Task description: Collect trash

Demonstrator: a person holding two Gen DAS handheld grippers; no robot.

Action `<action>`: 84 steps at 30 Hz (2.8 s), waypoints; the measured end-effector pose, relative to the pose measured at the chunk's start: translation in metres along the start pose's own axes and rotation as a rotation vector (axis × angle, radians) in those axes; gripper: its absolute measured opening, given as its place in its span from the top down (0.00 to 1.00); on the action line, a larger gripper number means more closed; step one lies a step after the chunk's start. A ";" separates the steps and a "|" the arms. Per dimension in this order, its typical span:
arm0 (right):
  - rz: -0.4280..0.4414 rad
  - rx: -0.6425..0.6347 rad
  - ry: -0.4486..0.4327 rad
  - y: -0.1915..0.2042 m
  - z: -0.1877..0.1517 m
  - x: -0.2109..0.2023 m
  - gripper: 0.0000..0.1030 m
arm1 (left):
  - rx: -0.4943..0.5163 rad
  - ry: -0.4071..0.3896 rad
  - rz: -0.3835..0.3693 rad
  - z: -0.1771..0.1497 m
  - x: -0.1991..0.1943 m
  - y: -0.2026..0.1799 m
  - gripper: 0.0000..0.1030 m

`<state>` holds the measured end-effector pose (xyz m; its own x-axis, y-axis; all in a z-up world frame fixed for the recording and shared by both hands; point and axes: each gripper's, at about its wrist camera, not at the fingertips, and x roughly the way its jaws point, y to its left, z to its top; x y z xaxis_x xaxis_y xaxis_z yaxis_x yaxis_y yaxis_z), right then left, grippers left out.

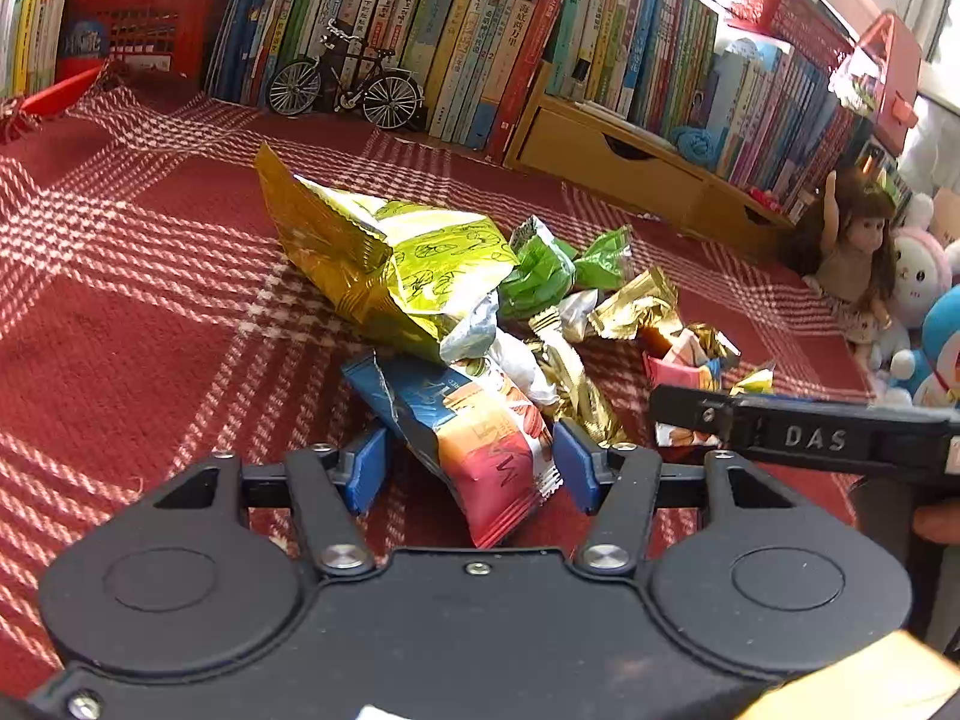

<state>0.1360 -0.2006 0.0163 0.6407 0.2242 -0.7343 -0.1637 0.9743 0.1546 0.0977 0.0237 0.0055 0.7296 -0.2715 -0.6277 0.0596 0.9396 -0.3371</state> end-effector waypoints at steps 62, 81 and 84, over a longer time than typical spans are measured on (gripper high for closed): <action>0.002 -0.019 0.016 -0.011 -0.032 -0.057 0.16 | 0.125 0.014 -0.126 -0.049 -0.076 -0.029 0.83; 0.031 0.021 -0.163 -0.009 -0.030 -0.078 0.73 | 0.117 0.013 -0.122 -0.048 -0.073 -0.026 0.81; 0.030 0.042 -0.223 -0.014 -0.032 -0.086 0.73 | 0.118 0.014 -0.121 -0.048 -0.073 -0.026 0.81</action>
<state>0.0593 -0.2347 0.0564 0.7866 0.2476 -0.5657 -0.1567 0.9661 0.2050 0.0103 0.0088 0.0266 0.7030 -0.3864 -0.5971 0.2268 0.9175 -0.3267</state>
